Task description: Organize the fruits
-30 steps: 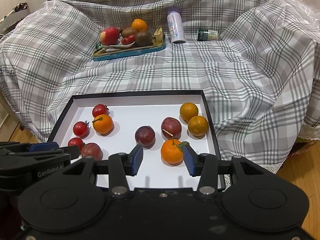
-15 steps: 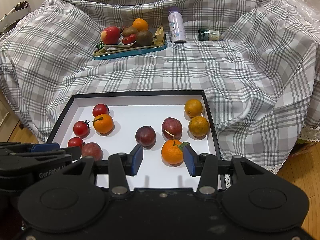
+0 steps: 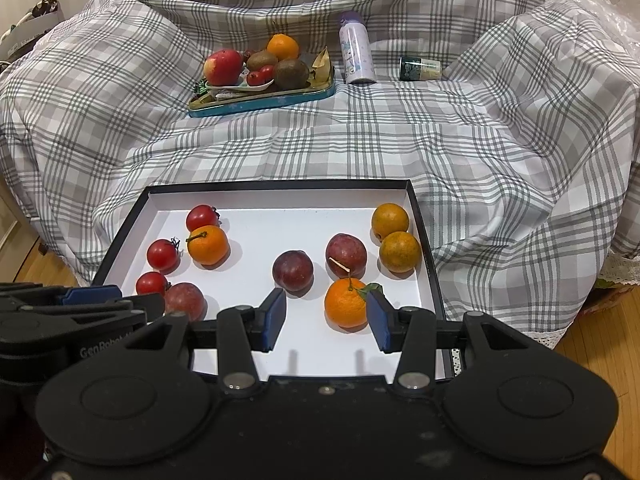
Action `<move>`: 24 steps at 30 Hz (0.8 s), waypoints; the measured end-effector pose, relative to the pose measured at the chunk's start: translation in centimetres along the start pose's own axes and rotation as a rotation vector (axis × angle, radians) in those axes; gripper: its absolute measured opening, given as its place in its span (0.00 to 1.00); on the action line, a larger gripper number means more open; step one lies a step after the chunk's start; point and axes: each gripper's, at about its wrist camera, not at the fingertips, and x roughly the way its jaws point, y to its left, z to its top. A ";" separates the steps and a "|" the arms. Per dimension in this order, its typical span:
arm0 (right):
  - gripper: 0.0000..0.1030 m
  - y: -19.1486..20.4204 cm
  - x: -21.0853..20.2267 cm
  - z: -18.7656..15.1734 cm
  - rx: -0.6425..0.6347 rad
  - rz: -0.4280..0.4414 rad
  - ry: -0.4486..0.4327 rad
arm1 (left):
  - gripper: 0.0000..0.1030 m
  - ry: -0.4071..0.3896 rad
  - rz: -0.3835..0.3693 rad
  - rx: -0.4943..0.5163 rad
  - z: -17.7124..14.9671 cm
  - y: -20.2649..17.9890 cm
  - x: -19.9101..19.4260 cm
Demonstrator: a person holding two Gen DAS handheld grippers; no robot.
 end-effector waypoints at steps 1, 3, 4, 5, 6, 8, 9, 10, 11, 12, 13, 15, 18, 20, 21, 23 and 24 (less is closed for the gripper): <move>0.45 0.0 0.0 0.0 0.000 0.000 0.001 | 0.44 0.001 0.000 -0.001 0.0 0.0 0.0; 0.45 0.0 0.0 0.0 0.000 0.000 0.003 | 0.44 0.007 -0.001 -0.005 0.0 0.0 0.1; 0.45 0.0 0.1 0.0 -0.001 0.001 0.003 | 0.44 0.009 -0.003 -0.009 0.0 0.0 0.1; 0.45 0.0 0.1 0.0 -0.001 0.001 0.005 | 0.44 0.012 -0.005 -0.012 0.0 0.1 0.2; 0.45 0.0 0.1 0.0 -0.002 0.001 0.005 | 0.44 0.014 -0.006 -0.014 0.0 0.1 0.2; 0.45 -0.1 0.2 0.0 -0.003 0.002 0.008 | 0.44 0.016 -0.005 -0.017 -0.1 0.2 0.3; 0.45 -0.1 0.3 -0.1 -0.004 0.002 0.010 | 0.44 0.018 -0.006 -0.018 -0.1 0.2 0.4; 0.45 0.0 0.4 -0.1 -0.006 0.002 0.013 | 0.44 0.021 -0.006 -0.018 -0.1 0.2 0.5; 0.45 0.0 0.5 -0.1 -0.008 0.003 0.016 | 0.44 0.024 -0.007 -0.018 0.0 0.2 0.6; 0.45 0.0 0.6 -0.1 -0.009 0.002 0.020 | 0.44 0.026 -0.007 -0.017 0.0 0.2 0.6; 0.45 0.0 0.8 -0.1 -0.009 0.002 0.024 | 0.44 0.029 -0.007 -0.017 0.0 0.2 0.7; 0.45 0.0 1.1 0.0 -0.008 0.001 0.033 | 0.44 0.032 -0.006 -0.016 0.1 0.3 0.8; 0.45 -0.1 1.5 0.1 -0.007 -0.001 0.045 | 0.44 0.040 -0.001 -0.016 0.3 0.3 1.2; 0.45 -0.1 1.9 0.3 -0.004 -0.002 0.055 | 0.44 0.046 0.001 -0.017 0.5 0.4 1.4; 0.45 -0.1 1.9 0.4 -0.002 -0.003 0.059 | 0.44 0.050 0.001 -0.016 0.6 0.4 1.5; 0.45 -0.1 2.2 0.6 -0.001 -0.003 0.065 | 0.44 0.054 0.002 -0.014 0.7 0.5 1.7; 0.45 0.0 2.3 0.7 -0.002 -0.004 0.068 | 0.44 0.057 0.002 -0.012 0.8 0.5 1.8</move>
